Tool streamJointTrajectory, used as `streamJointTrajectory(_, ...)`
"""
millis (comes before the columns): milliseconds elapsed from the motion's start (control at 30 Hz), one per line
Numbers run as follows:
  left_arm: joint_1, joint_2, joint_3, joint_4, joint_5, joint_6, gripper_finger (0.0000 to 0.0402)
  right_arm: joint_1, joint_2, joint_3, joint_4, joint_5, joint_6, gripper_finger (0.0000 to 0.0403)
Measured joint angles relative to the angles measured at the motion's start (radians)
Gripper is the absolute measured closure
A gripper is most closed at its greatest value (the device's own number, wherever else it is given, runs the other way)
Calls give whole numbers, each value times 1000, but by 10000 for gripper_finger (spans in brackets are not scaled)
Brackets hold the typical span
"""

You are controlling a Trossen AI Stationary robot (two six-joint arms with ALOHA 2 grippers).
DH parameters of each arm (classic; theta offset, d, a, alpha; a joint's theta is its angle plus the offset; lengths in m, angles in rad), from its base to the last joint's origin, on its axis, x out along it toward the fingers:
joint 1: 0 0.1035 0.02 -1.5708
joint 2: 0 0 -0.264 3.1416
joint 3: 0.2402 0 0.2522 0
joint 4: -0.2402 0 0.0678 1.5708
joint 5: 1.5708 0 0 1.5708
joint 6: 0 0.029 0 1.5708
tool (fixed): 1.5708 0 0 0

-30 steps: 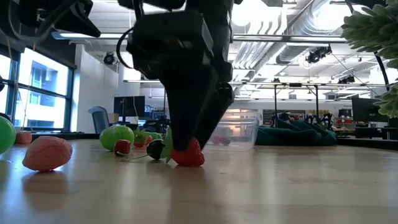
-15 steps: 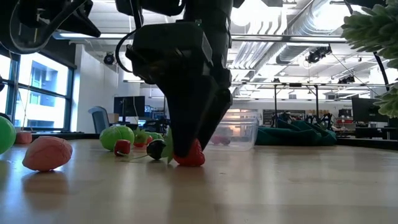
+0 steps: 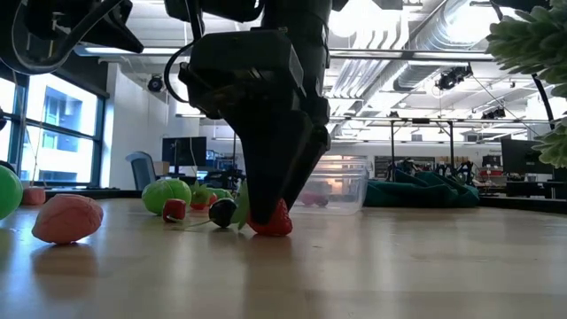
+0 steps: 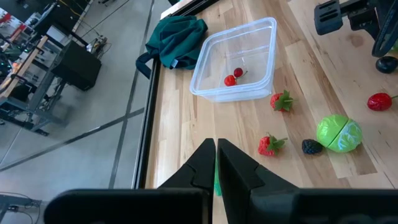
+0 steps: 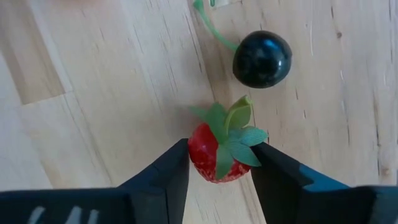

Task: Pick and placing Produce into tupperware
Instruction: Put the red strawberry into the transparent bin

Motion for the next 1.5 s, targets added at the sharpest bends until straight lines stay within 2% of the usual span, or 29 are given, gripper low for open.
streamJointTrajectory(433, 0, 0, 0, 0, 0, 0, 392, 23, -25, 0, -15, 10, -35, 265)
streamJointTrajectory(700, 0, 0, 0, 0, 0, 0, 392, 64, -119, 1, -68, 195, -74, 265)
streamJointTrajectory(967, 0, 0, 0, 0, 0, 0, 392, 50, -232, 2, -154, 398, -97, 265)
streamJointTrajectory(1233, 0, 0, 0, 0, 0, 0, 392, -30, -352, 2, -243, 525, -165, 265)
streamJointTrajectory(1500, 0, 0, 0, 0, 0, 0, 392, -209, -446, 2, -243, 511, -277, 265)
